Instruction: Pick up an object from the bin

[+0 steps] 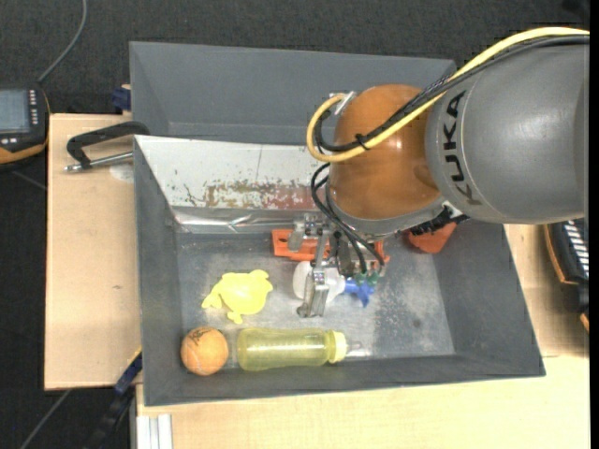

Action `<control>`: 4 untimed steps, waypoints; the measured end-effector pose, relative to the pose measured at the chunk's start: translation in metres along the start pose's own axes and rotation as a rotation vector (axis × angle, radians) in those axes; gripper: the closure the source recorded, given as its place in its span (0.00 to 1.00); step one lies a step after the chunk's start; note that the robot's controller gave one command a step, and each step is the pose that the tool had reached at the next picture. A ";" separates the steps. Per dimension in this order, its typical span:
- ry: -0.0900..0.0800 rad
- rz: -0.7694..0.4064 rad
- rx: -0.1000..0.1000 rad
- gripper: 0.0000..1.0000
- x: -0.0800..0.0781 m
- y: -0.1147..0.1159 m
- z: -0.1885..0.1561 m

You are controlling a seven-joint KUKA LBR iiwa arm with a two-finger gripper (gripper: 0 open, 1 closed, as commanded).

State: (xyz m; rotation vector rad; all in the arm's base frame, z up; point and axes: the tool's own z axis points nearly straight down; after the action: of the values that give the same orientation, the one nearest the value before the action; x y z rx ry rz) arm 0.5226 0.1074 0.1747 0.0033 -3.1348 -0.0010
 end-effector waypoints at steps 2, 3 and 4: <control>-0.007 -0.017 -0.002 0.00 -0.012 -0.015 0.023; -0.008 0.028 -0.002 0.00 -0.029 -0.037 0.059; -0.011 0.039 -0.004 1.00 -0.060 -0.036 0.072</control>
Offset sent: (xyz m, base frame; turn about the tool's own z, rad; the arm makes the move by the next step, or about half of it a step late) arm 0.0163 -0.0263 -0.0442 -0.0239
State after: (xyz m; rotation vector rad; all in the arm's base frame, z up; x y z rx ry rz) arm 0.5822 0.0715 0.1019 -0.0573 -3.1451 -0.0078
